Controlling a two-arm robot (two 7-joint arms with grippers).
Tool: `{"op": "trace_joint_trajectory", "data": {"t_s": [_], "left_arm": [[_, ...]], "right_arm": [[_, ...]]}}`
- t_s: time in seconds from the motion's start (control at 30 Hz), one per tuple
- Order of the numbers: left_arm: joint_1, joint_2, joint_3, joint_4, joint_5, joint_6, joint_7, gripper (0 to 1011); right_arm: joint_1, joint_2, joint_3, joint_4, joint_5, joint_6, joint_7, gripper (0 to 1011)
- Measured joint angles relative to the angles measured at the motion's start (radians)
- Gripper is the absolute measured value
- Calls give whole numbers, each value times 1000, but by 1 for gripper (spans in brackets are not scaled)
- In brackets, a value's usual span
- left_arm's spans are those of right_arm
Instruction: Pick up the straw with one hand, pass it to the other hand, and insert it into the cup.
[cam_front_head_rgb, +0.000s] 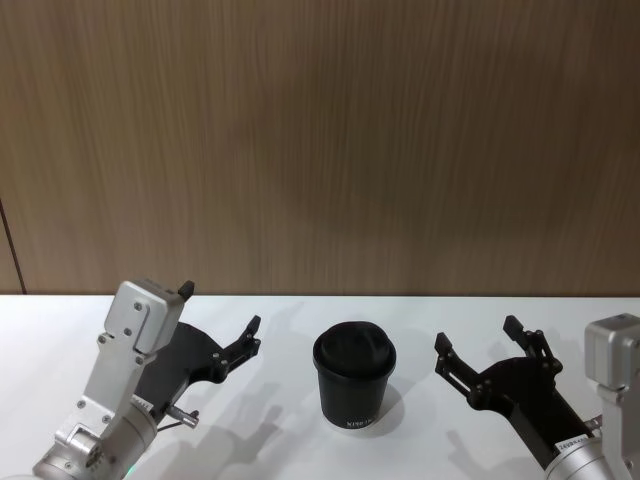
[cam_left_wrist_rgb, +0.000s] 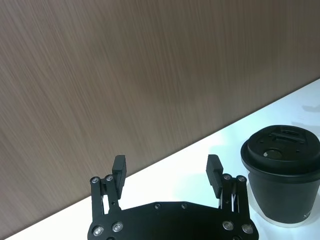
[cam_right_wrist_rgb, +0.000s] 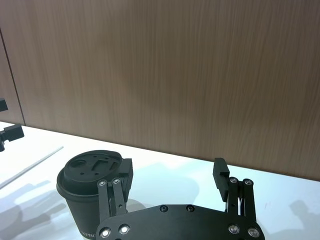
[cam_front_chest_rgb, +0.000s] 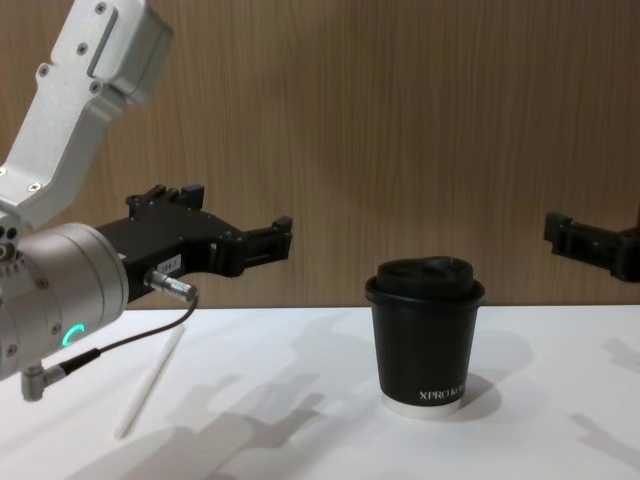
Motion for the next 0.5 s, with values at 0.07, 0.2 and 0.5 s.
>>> {"op": "trace_joint_trajectory", "data": {"t_s": [0.07, 0.2, 0.5], "left_arm": [[0, 0, 0, 0, 0, 0, 0, 1003], [0, 0, 0, 0, 0, 0, 0, 1003], [0, 0, 0, 0, 0, 0, 0, 1003]], "right_arm": [[0, 0, 0, 0, 0, 0, 0, 1001], [0, 0, 0, 0, 0, 0, 0, 1001], [0, 0, 0, 0, 0, 0, 0, 1001]]}}
